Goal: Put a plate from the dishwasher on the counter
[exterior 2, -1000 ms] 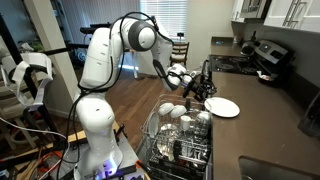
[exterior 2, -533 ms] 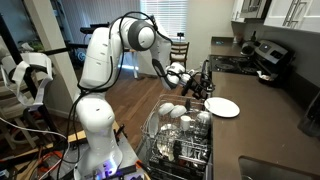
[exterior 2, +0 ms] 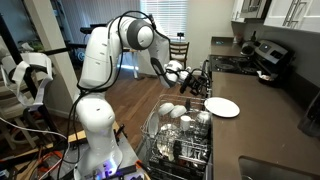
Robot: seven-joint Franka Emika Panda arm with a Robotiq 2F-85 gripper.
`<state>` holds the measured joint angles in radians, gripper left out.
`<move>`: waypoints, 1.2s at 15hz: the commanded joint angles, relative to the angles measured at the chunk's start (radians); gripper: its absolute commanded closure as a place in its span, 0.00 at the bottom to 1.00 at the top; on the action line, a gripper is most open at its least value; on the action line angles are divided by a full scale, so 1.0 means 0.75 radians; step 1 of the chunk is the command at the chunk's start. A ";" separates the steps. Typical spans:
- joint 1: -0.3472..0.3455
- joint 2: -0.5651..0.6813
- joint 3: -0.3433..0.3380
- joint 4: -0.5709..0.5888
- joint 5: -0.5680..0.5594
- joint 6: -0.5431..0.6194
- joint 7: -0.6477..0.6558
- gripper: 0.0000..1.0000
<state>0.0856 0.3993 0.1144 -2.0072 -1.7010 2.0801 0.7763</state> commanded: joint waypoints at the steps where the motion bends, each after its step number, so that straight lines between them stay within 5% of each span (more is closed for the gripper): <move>1: 0.004 -0.069 0.023 -0.046 -0.016 0.069 0.006 0.00; 18: 0.010 -0.167 0.056 -0.095 0.031 0.457 0.099 0.00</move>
<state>0.1049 0.3092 0.1555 -2.0449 -1.6941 2.3643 0.8287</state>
